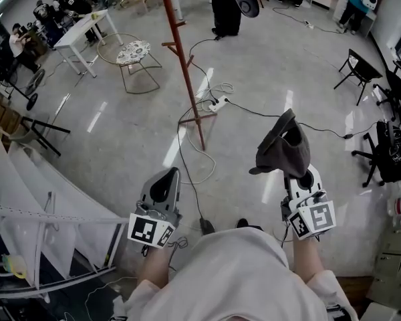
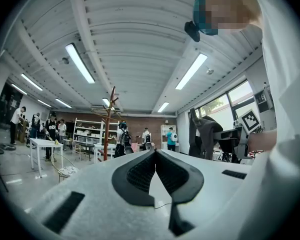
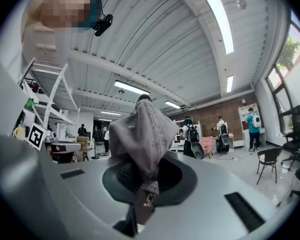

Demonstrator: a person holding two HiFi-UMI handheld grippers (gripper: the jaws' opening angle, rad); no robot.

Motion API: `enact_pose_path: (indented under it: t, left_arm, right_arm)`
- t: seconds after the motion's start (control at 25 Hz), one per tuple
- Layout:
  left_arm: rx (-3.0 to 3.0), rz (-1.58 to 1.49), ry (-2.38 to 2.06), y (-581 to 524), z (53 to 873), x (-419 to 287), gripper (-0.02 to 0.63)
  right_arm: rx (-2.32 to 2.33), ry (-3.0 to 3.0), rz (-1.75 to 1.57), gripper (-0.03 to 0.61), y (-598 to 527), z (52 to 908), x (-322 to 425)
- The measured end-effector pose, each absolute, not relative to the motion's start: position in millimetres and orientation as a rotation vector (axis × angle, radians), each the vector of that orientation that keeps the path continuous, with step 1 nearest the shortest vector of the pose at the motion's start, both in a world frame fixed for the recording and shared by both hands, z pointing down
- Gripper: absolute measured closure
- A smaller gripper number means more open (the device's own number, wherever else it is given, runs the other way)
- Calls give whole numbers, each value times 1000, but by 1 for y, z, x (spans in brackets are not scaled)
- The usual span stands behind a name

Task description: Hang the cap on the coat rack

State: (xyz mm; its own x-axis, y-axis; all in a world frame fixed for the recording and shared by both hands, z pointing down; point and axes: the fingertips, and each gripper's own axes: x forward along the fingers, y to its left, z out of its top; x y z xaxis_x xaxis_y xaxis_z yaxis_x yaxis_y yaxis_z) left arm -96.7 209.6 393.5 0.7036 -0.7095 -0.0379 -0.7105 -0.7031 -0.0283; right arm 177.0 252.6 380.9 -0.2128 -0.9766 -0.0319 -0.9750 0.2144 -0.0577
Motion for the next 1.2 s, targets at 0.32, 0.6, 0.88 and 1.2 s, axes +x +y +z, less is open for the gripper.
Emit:
enact_pose_path:
  t: [0.32, 0.6, 0.88, 1.2]
  left_arm:
    - [-2799, 37, 1301, 221, 391, -72, 604]
    - [-2746, 35, 1375, 225, 388, -46, 604]
    - [-2744, 9, 1408, 193, 396, -44, 605]
    - [-2756, 33, 1335, 88, 403, -46, 605]
  right_arm:
    - [-1851, 2445, -30, 551, 250, 383, 208]
    - [-1771, 2505, -39, 551, 238, 389, 233]
    - [-1747, 2519, -27, 551, 201, 391, 238]
    - [-1786, 2498, 5, 551, 108, 397, 229]
